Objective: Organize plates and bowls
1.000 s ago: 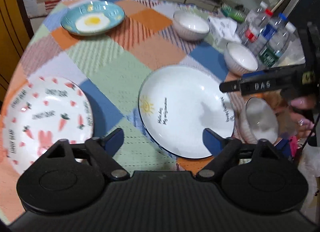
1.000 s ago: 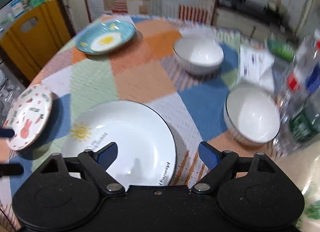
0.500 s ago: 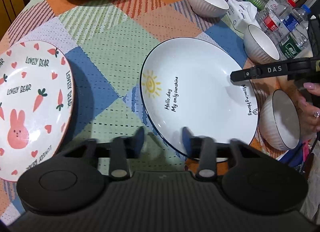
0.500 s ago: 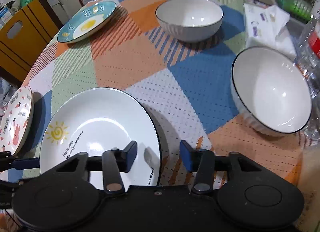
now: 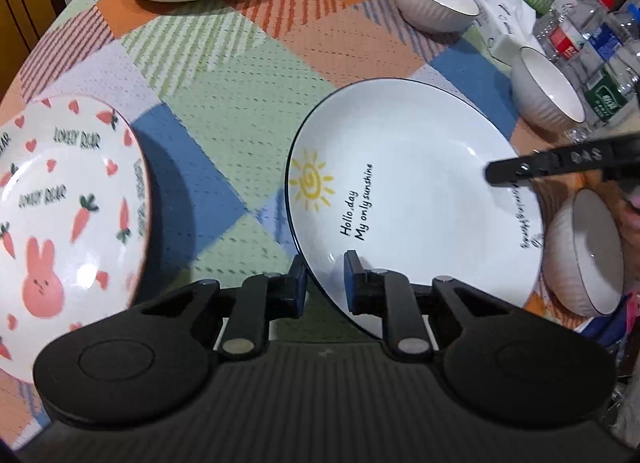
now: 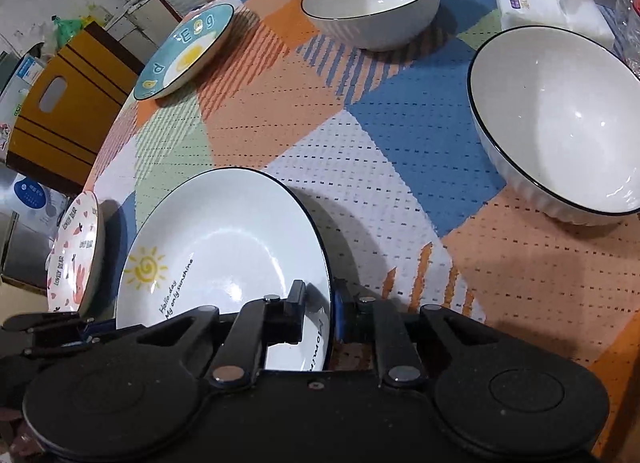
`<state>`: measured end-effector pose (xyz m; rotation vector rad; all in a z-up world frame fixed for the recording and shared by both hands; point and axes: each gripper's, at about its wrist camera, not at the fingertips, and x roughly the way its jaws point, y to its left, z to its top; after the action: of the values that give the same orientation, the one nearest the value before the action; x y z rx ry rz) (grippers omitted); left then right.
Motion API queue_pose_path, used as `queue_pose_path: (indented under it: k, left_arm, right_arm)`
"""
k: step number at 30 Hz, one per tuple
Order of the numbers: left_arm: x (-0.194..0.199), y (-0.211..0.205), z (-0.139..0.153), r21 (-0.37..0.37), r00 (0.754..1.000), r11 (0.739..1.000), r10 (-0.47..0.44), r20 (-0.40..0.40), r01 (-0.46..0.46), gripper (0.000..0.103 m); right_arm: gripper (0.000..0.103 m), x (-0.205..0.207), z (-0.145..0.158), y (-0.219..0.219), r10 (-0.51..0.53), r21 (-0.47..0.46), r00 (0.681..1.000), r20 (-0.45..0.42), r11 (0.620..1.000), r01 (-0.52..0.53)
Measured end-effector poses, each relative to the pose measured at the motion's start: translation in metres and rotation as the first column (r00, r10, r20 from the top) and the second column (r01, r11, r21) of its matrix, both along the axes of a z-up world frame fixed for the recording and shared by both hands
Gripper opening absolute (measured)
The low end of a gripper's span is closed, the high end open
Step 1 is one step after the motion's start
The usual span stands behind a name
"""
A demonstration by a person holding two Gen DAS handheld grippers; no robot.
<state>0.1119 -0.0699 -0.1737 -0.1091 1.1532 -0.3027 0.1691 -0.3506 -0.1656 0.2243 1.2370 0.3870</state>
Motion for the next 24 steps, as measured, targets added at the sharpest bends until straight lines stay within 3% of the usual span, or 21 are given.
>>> queue_pose_path:
  k: [7,12,16,21,24]
  left_arm:
    - [0.02,0.014,0.03,0.034,0.995,0.999,-0.026,0.092,0.022,0.018]
    - [0.053,0.022,0.045,0.056,0.993,0.996,-0.073,0.095,0.068,0.019]
    - [0.085,0.028,0.041,0.049,0.995,0.996,-0.081,0.056,0.079,0.019]
    - [0.116,0.027,0.029,0.138,0.996,0.987,-0.085,0.029,0.081,0.022]
    - [0.13,0.034,0.02,0.135,0.998,0.99,-0.052,0.021,0.048,0.022]
  right_arm:
    - [0.016,-0.005,0.023,0.01,0.031,0.012,0.994,0.103,0.999,-0.033]
    - [0.016,0.01,0.041,0.018,0.052,0.025,0.987,0.153,0.998,-0.057]
    - [0.016,0.029,0.044,0.023,0.055,0.026,0.983,0.175,0.998,-0.06]
    - [0.016,0.053,0.034,0.034,0.063,0.016,0.983,0.175,0.998,-0.067]
    - [0.016,0.063,0.025,0.045,0.056,0.0,0.984,0.171,0.998,-0.056]
